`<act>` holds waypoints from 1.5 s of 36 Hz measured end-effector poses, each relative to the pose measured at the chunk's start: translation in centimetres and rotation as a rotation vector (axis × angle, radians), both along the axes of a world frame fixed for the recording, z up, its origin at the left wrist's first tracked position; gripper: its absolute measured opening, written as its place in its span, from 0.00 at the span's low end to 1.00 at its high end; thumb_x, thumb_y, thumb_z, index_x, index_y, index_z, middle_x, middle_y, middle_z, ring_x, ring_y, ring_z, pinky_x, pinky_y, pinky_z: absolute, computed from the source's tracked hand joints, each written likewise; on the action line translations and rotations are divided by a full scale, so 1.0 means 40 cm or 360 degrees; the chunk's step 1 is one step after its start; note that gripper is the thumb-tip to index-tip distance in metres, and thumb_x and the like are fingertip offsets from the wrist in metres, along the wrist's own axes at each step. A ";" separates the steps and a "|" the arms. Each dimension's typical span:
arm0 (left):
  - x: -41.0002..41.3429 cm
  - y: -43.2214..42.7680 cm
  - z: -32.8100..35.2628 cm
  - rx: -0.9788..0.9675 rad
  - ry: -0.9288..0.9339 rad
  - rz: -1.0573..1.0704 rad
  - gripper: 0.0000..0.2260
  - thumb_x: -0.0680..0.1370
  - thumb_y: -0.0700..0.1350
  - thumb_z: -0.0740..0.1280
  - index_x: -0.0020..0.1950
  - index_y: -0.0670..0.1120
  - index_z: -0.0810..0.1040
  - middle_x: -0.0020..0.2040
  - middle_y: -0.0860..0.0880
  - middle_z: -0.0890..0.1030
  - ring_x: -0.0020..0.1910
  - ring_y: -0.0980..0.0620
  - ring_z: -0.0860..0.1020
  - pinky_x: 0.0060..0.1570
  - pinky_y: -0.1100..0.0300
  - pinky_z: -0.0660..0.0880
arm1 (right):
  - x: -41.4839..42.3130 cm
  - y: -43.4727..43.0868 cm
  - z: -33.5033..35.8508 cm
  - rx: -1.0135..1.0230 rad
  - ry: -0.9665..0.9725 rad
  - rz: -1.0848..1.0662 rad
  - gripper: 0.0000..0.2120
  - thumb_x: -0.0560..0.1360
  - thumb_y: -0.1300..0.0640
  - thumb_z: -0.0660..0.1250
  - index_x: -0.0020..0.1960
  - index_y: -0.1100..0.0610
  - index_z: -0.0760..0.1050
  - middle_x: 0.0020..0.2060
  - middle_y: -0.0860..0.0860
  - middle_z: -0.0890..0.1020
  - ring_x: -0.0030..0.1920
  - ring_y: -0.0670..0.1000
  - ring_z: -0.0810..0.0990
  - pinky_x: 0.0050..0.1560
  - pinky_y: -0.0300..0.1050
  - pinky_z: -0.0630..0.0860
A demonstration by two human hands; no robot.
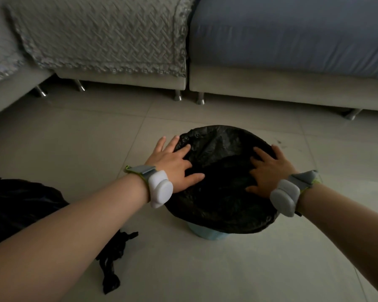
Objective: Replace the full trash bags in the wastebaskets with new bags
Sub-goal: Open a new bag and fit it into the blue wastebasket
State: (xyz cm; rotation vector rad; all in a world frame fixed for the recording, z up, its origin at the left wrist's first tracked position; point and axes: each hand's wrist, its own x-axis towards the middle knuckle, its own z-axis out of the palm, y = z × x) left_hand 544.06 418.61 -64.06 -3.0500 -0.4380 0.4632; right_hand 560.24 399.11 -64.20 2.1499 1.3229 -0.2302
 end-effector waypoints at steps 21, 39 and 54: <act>-0.049 -0.026 -0.085 -0.0282 -0.1030 -0.0242 0.25 0.80 0.60 0.47 0.57 0.47 0.78 0.59 0.44 0.78 0.65 0.40 0.71 0.67 0.45 0.60 | -0.185 0.006 0.090 0.0678 0.0635 0.0414 0.16 0.77 0.45 0.57 0.59 0.48 0.76 0.54 0.48 0.78 0.56 0.53 0.76 0.55 0.45 0.71; -0.211 0.082 -0.136 -0.0290 -0.0771 -0.0076 0.21 0.74 0.53 0.57 0.65 0.49 0.65 0.63 0.41 0.74 0.63 0.39 0.72 0.64 0.44 0.67 | -0.231 0.108 0.038 0.1233 0.0174 0.0333 0.22 0.67 0.50 0.72 0.59 0.52 0.73 0.51 0.52 0.78 0.49 0.58 0.78 0.47 0.51 0.76; -0.598 0.218 -0.290 -0.0772 -0.0435 0.0902 0.25 0.77 0.45 0.66 0.72 0.46 0.63 0.70 0.45 0.66 0.69 0.47 0.66 0.65 0.62 0.60 | -0.598 0.326 -0.237 0.0520 0.1103 0.0332 0.40 0.74 0.41 0.64 0.76 0.45 0.44 0.76 0.50 0.50 0.74 0.57 0.54 0.71 0.54 0.61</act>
